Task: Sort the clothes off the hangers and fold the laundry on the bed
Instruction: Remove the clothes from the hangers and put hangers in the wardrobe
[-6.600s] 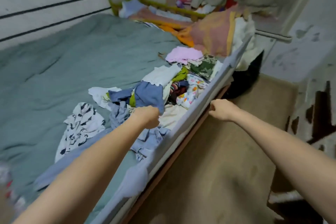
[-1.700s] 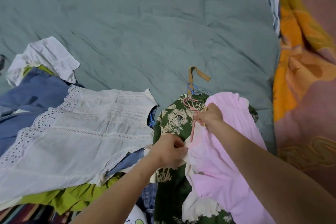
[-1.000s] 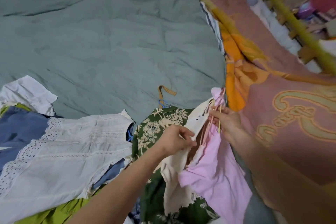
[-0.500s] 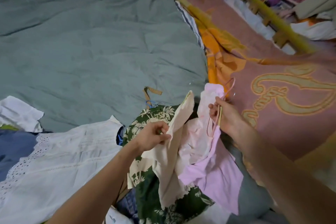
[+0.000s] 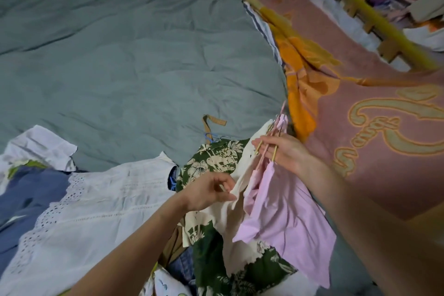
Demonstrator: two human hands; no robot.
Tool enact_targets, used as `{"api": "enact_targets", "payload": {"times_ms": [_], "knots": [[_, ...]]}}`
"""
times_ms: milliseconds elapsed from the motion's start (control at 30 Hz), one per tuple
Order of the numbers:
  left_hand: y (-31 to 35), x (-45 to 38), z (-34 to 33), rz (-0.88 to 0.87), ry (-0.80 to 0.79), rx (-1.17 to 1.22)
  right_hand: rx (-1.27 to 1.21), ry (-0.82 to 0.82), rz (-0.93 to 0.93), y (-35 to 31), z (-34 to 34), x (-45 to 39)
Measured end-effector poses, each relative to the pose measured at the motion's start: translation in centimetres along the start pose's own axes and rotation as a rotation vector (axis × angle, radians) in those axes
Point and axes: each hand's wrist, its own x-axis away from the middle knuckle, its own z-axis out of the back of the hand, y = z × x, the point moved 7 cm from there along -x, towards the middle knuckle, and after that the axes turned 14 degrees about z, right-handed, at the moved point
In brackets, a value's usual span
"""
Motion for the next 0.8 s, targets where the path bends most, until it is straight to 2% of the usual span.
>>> {"api": "enact_targets", "payload": {"times_ms": [133,267,333,433,500,600,700,800], "knots": [[-0.6,0.5,0.2,0.036,-0.038,0.047,-0.035,0.094,-0.036,0.9,-1.1,-0.1],[-1.5,1.1,1.5,0.151,-0.088,0.153,-0.153,0.16,0.007,0.8,-1.9,-0.6],[-3.2,1.3,4.3,0.222,0.059,0.149,-0.179,0.129,0.0,0.5,-2.2,-0.9],[-8.2,2.8,10.1,0.396,0.506,0.108,-0.116,0.085,-0.029,1.0,-2.5,-1.1],[-11.7,4.3,12.4,0.516,0.667,0.099,-0.026,0.058,-0.041,2.2,-3.4,-0.9],[-14.9,5.2,12.3,0.619,0.599,0.016,0.124,-0.019,-0.082,4.9,-5.9,-0.2],[-15.1,4.7,10.7,0.599,0.513,-0.098,0.262,-0.103,-0.122,8.3,-7.6,-0.1],[-15.3,3.1,8.9,0.588,0.425,-0.113,0.416,-0.151,-0.13,11.0,-8.5,-0.3]]}}
